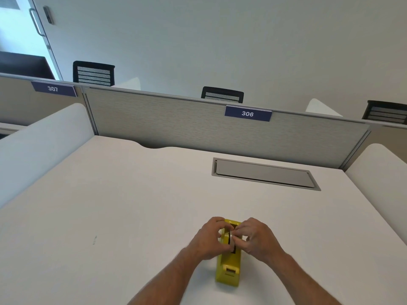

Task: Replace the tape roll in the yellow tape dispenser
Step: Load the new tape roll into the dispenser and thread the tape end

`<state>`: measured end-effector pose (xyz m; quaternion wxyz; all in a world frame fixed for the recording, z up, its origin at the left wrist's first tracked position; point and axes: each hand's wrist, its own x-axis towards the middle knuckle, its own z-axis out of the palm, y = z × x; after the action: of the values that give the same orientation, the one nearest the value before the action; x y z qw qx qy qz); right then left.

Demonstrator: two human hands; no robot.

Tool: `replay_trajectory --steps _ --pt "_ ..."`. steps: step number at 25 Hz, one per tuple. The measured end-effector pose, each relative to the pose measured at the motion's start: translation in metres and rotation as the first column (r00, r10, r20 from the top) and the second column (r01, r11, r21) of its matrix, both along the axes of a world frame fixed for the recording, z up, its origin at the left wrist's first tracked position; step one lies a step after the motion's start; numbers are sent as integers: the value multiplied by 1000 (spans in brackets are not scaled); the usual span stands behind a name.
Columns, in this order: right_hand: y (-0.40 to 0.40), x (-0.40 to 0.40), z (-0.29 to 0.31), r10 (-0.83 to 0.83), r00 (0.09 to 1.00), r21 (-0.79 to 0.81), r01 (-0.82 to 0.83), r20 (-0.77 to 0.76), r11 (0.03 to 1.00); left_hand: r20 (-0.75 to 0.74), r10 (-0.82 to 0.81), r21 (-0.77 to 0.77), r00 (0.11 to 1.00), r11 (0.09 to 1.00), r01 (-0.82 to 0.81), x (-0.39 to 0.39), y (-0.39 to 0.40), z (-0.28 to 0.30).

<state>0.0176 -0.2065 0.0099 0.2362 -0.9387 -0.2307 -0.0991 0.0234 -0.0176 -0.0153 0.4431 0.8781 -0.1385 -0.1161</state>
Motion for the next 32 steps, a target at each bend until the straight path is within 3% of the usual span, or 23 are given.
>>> replay_trajectory --steps 12,32 --pt "2 1 3 35 999 -95 -35 -5 995 -9 13 9 1000 1000 -13 1 -1 3" --pt "0 7 -1 36 999 -48 -37 -18 998 -12 37 36 999 999 -36 -1 -3 9"
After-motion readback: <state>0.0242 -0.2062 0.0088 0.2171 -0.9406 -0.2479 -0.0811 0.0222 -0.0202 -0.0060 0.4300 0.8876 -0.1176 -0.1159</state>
